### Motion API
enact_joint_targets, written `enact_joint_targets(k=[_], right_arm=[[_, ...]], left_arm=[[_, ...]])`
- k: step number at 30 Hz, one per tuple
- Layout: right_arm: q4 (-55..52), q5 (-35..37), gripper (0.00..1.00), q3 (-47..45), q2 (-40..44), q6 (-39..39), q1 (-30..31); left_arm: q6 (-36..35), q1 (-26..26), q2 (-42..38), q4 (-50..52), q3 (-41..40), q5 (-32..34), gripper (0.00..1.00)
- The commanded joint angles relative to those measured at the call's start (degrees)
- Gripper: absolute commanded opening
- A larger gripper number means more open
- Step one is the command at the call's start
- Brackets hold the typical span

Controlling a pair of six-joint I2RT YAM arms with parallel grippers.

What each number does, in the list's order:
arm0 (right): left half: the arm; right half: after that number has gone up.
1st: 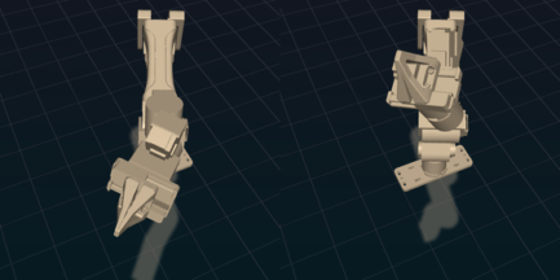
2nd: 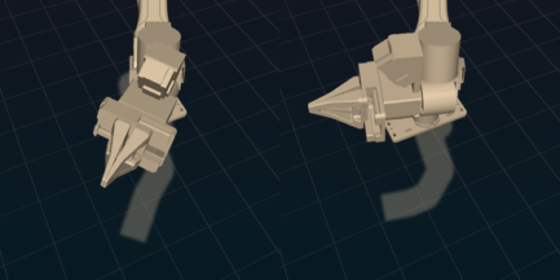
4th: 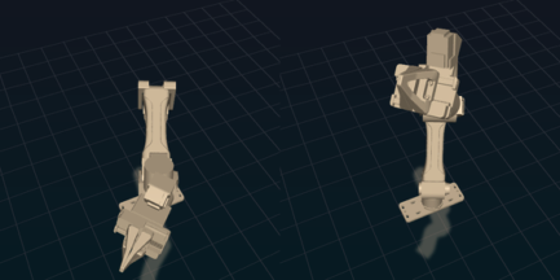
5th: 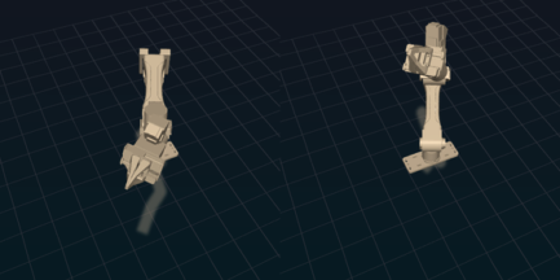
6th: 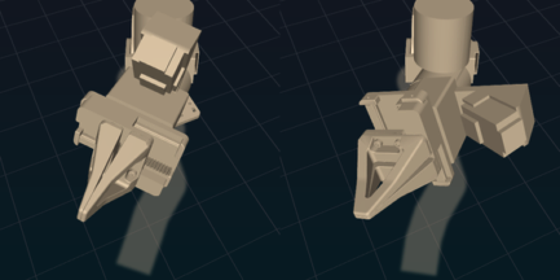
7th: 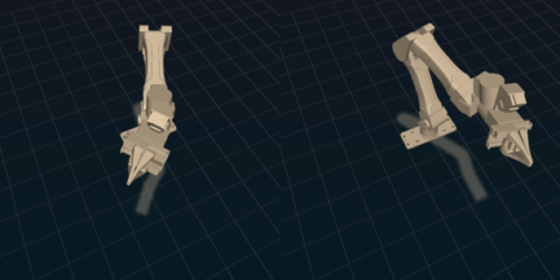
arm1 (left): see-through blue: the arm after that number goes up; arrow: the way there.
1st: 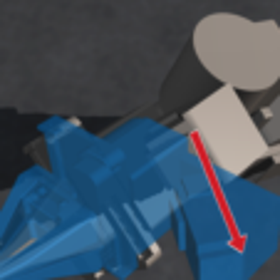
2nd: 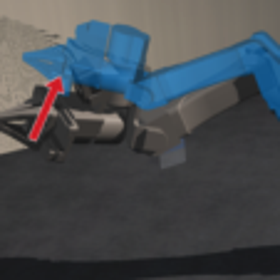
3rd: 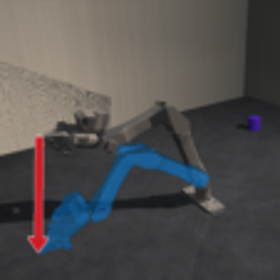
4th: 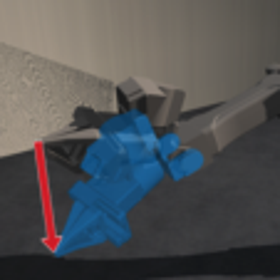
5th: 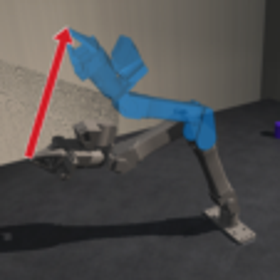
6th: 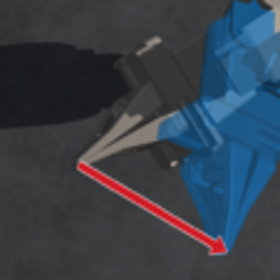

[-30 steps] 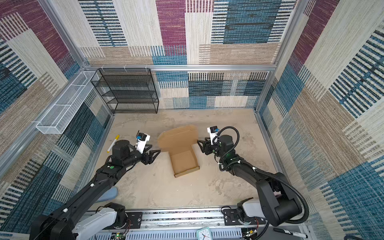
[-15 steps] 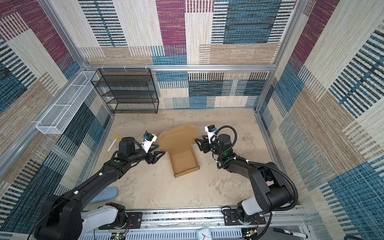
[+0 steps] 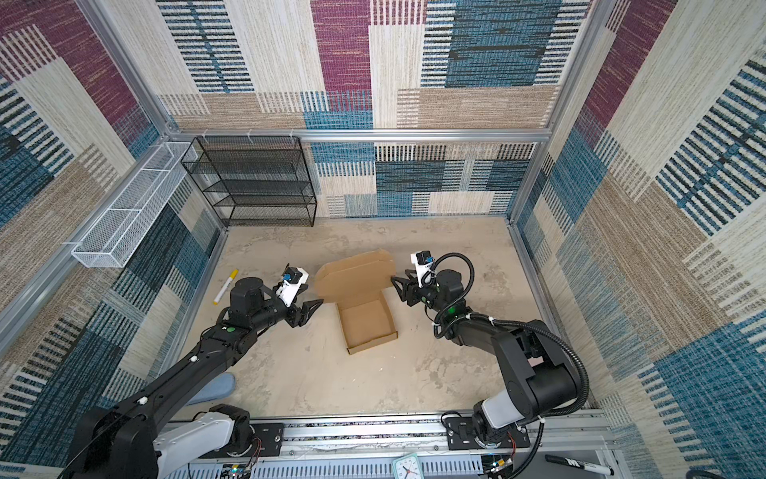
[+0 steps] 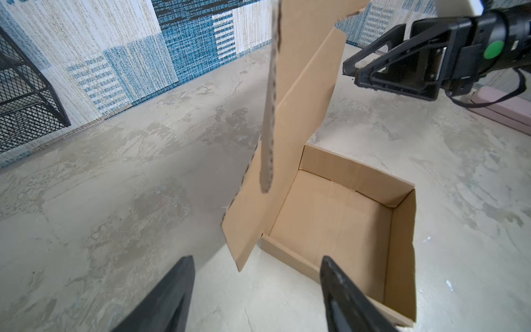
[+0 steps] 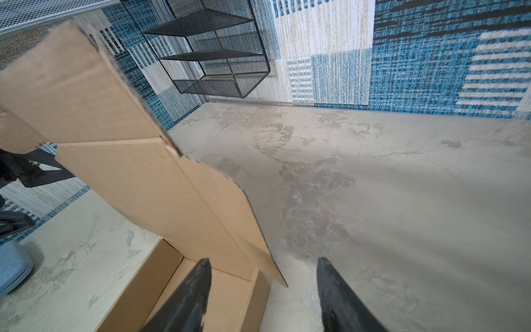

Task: Assemble paper box
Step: Rotate the paper box at the center of the table.

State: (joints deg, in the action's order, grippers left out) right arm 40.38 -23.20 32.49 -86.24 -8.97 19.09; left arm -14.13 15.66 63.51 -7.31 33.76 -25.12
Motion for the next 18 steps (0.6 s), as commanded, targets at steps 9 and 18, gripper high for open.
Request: enact_joint_targets(k=[9, 18], right_arm=[[5.6, -2.6, 0.61, 0.4, -1.7, 0.3, -0.6], [5.9, -4.0, 0.60, 3.2, -3.9, 0.5, -1.0]], left_arm=[[-3.8, 0.0, 7.0, -3.4, 2.5, -1.8, 0.70], [-4.1, 0.0, 8.9, -5.4, 2.6, -3.3, 0.67]])
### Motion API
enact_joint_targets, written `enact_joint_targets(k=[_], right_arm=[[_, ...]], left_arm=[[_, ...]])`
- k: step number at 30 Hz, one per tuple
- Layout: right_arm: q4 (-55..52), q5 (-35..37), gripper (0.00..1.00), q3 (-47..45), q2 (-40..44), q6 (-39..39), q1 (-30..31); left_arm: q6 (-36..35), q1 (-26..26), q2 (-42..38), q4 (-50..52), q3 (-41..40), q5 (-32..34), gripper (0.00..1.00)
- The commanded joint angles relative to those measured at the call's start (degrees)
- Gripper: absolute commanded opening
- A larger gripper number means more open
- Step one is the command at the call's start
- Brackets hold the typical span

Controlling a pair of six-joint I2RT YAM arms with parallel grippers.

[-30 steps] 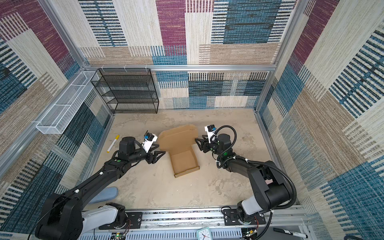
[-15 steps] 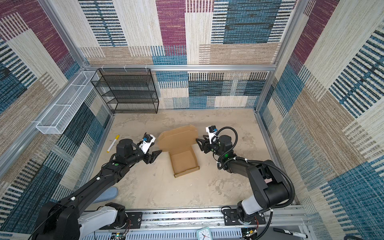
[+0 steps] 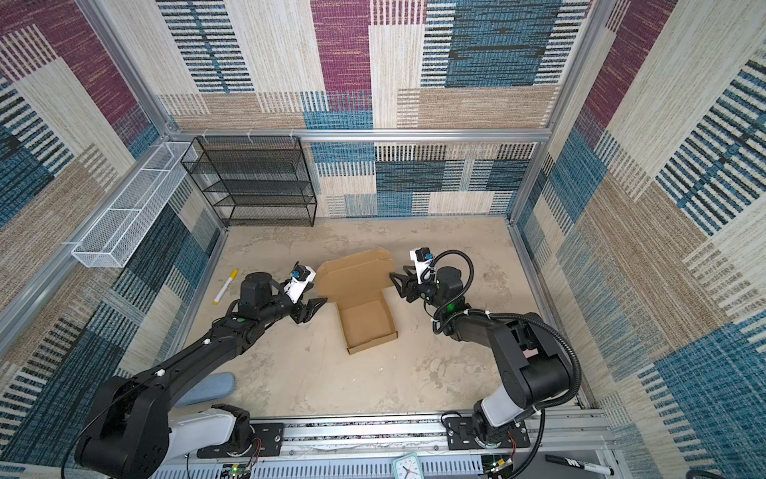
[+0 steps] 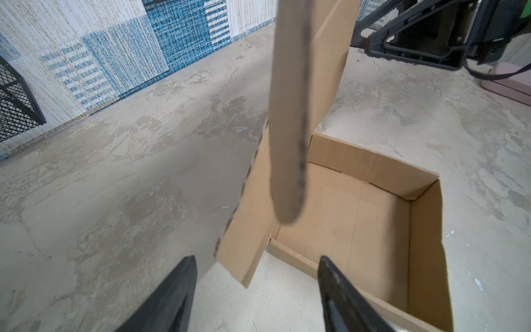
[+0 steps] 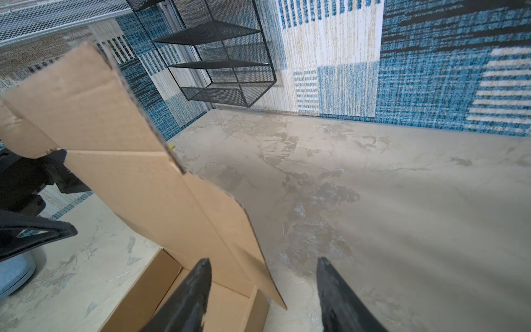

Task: Assemble paper box
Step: Rotate the paper box at the center of the table, then fold the lid at the center of the table.

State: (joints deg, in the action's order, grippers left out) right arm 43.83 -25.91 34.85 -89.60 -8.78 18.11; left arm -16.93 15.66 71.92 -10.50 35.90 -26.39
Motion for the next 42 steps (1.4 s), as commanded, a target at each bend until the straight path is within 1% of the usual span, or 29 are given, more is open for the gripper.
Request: enact_joint_targets(k=[1, 4, 8, 12, 13, 15, 19, 25, 30, 35, 39, 42], right_arm=[[2.4, -1.6, 0.60, 1.1, -0.6, 0.4, 0.0], [2.3, -2.0, 0.60, 1.5, -1.2, 0.4, 0.0], [2.3, -2.5, 0.60, 1.5, -1.8, 0.8, -0.1], [2.9, -3.4, 0.60, 1.4, -2.4, 0.8, -0.1], [3.0, -3.7, 0.60, 1.4, -2.6, 0.8, 0.0], [3.3, -4.9, 0.59, 1.6, -2.9, 0.8, 0.0], [3.6, -7.0, 0.58, 2.1, -3.3, 0.9, 0.0], [4.0, -8.5, 0.58, 2.1, -3.4, 0.9, -0.9], [4.5, -11.3, 0.58, 2.9, -4.1, -0.2, -2.0], [4.2, -14.9, 0.51, 3.6, -4.7, -0.7, -2.1], [3.8, -16.9, 0.43, 3.6, -4.8, -0.7, -2.1], [3.6, -17.1, 0.41, 3.7, -5.4, -0.6, -2.1]], left_arm=[[-1.3, 0.0, 0.7, -2.5, 0.6, -2.0, 0.67], [-2.0, 0.0, 1.6, -2.9, 0.7, -2.4, 0.61], [-2.3, 0.0, 2.9, -3.3, 1.4, -3.3, 0.49], [-2.2, -0.1, 3.7, -3.7, 1.5, -3.4, 0.42], [-2.2, 0.0, 3.8, -3.8, 1.6, -3.3, 0.40], [-2.3, 0.0, 3.8, -3.9, 1.6, -3.4, 0.34], [-2.3, 0.0, 3.7, -4.1, 1.6, -3.0, 0.26], [-2.6, 0.0, 3.8, -4.2, 1.7, -2.3, 0.19], [-2.4, 0.0, 4.3, -4.6, 1.8, -2.5, 0.12], [-2.4, 0.0, 4.4, -4.6, 2.0, -2.4, 0.11], [-2.3, 0.0, 4.3, -4.6, 2.1, -2.5, 0.09], [-2.3, 0.0, 4.3, -4.5, 2.2, -2.3, 0.08]])
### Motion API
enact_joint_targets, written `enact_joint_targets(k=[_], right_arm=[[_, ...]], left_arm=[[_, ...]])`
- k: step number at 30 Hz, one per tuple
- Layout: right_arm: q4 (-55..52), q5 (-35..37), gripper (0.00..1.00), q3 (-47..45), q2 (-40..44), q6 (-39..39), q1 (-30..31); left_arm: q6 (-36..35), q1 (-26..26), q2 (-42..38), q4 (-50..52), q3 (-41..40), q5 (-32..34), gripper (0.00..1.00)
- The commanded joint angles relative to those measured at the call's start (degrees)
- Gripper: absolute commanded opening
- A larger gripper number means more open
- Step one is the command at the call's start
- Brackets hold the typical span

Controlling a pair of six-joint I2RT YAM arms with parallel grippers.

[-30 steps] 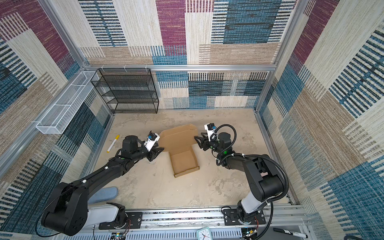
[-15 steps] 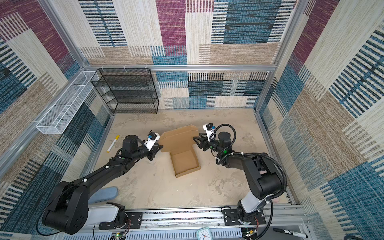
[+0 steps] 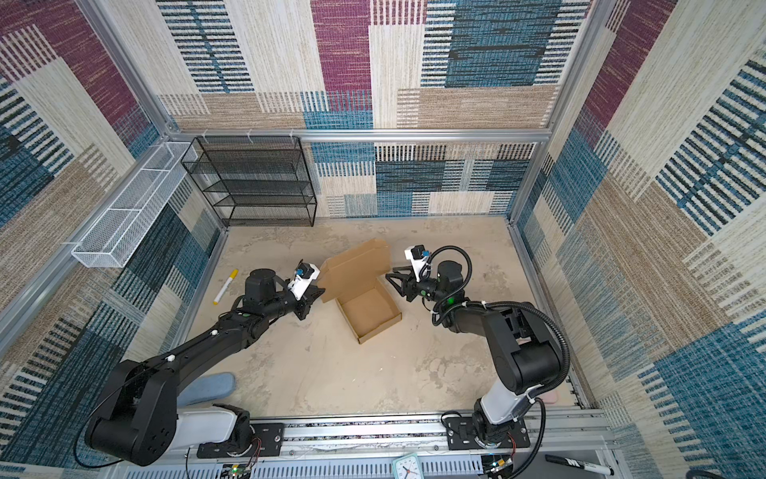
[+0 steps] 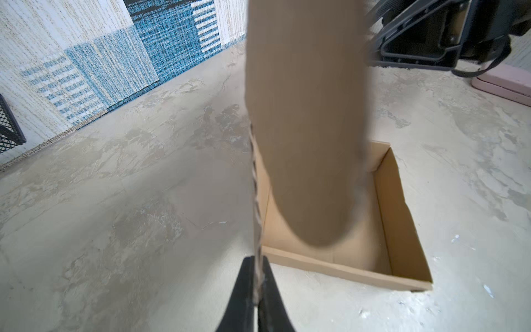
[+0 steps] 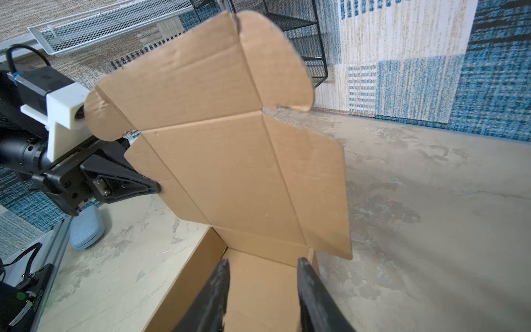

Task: Assemble paper box
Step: Fold the lid at the center of the table.

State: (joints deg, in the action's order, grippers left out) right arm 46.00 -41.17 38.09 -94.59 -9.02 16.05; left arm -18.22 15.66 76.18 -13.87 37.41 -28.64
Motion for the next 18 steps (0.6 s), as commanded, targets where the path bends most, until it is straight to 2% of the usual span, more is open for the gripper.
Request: enact_joint_targets(k=[1, 5, 9, 15, 18], right_arm=[[0.9, -1.6, 0.41, 0.6, -0.4, -0.1, 0.0], [-0.1, 2.2, 0.43, 0.6, 0.4, 0.8, 0.0], [-1.3, 3.4, 0.44, 1.8, 0.4, 0.7, 0.0], [-2.0, 3.9, 0.45, 2.0, 1.4, 1.1, 0.0], [-1.3, 4.5, 0.45, 0.4, 3.0, 1.2, 0.0]], left_arm=[[-1.0, 0.0, -0.1, -1.1, 0.6, 0.1, 0.08], [-1.2, 0.0, -0.3, -0.8, 0.5, 0.0, 0.07], [-1.3, 0.0, -0.5, -0.4, 0.6, -0.8, 0.00], [-1.9, 0.0, -0.7, 1.1, 1.2, -2.7, 0.00], [-4.0, 0.0, -1.7, 5.1, 2.2, -6.0, 0.00]])
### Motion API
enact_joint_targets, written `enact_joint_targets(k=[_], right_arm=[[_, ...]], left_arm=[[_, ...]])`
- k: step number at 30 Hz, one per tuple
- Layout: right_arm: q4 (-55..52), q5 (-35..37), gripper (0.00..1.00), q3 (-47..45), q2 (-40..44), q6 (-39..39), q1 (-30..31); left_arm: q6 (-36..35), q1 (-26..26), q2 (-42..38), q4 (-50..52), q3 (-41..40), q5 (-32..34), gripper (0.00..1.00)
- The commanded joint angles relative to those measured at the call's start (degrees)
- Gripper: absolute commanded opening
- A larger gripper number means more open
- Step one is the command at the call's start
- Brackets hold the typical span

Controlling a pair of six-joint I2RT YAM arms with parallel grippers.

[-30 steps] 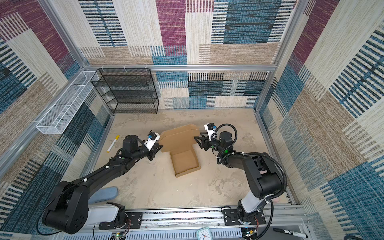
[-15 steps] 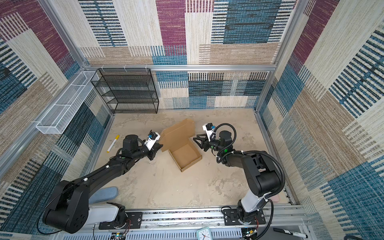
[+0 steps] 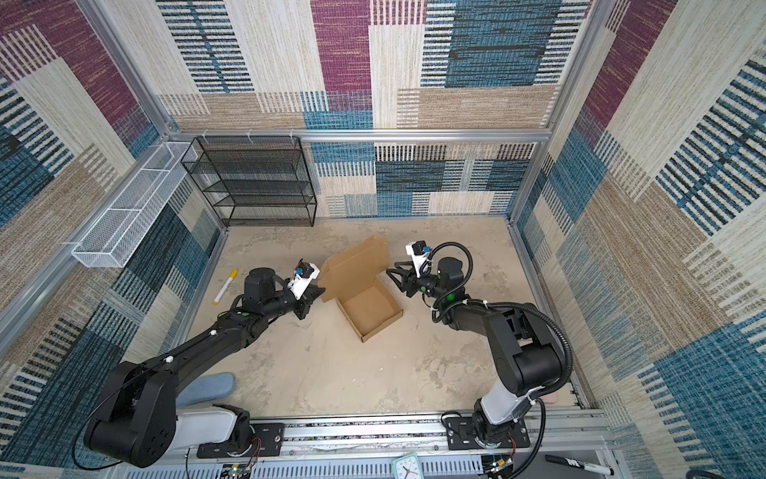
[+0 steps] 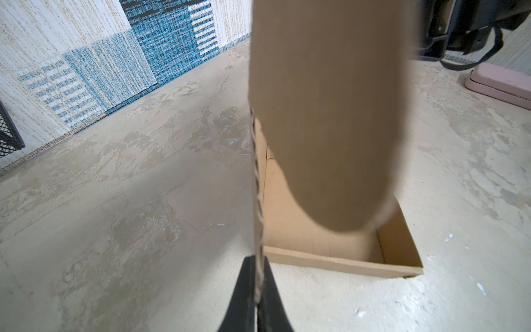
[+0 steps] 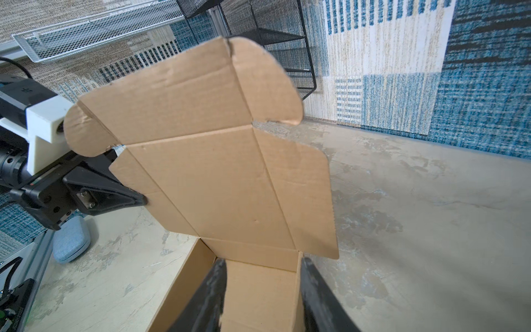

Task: Assemble paper box
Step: Fold the lid at the center of the table.

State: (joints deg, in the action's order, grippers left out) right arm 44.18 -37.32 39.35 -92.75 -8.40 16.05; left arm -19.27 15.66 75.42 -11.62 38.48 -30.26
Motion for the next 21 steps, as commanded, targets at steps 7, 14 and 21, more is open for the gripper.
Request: enact_joint_targets(k=[7, 14, 21], right_arm=[[7.0, 1.7, 0.49, -8.9, 7.0, -3.5, 0.0], [12.3, 7.8, 0.54, -19.9, 19.5, -7.4, 0.0], [7.9, 5.6, 0.55, -23.4, 27.5, -7.6, 0.0]], left_arm=[[-12.0, 0.0, -4.6, 18.4, 5.1, -15.1, 0.00], [-22.3, -0.1, -1.4, 34.6, 13.0, -20.7, 0.00], [-27.8, -0.2, 2.3, 41.1, 18.0, -17.5, 0.00]])
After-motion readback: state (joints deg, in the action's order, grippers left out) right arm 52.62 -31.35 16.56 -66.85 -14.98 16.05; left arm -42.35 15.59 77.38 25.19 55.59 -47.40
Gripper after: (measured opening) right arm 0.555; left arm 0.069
